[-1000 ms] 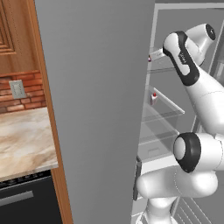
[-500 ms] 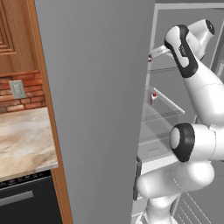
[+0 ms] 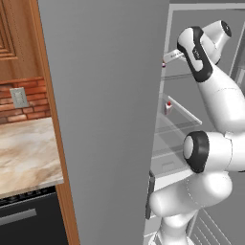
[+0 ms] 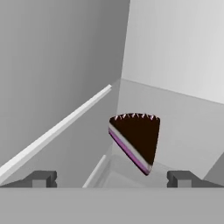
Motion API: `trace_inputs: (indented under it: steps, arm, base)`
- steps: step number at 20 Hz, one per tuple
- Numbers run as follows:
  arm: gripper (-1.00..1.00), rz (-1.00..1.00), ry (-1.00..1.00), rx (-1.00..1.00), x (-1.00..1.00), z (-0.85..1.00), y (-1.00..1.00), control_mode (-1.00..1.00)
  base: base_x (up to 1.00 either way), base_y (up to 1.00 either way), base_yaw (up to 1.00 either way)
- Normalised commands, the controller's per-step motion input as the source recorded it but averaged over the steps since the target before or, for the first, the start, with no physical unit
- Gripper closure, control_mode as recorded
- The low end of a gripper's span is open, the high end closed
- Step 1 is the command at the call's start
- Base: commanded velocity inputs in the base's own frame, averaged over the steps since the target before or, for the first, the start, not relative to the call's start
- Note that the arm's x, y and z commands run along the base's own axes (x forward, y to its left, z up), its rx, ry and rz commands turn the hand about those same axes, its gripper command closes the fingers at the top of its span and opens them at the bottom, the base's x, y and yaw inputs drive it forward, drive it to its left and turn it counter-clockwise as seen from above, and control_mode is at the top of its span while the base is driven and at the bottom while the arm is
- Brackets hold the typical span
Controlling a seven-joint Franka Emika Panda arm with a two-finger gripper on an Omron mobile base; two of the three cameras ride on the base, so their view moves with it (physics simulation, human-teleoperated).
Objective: Take the cakes from the fridge and place them on the empty tray on the dining counter.
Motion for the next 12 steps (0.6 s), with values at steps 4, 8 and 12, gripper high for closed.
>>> trace_inputs:
  steps: [4,8,12]
  arm:
    - [-1.00,0.00,0.03,0.00,0.18,-0.03,0.04,-1.00]
    - [-1.00,0.04,0.05,0.00,0.20,-0.05,0.00,-1.00]
    - [-1.00,0.05,0.05,0.00,0.24,-0.09,0.00,-1.00]
  base:
    - [0.00,0.00,0.00]
    - [0.00,0.00,0.00]
    - [0.00,0.00,0.00]
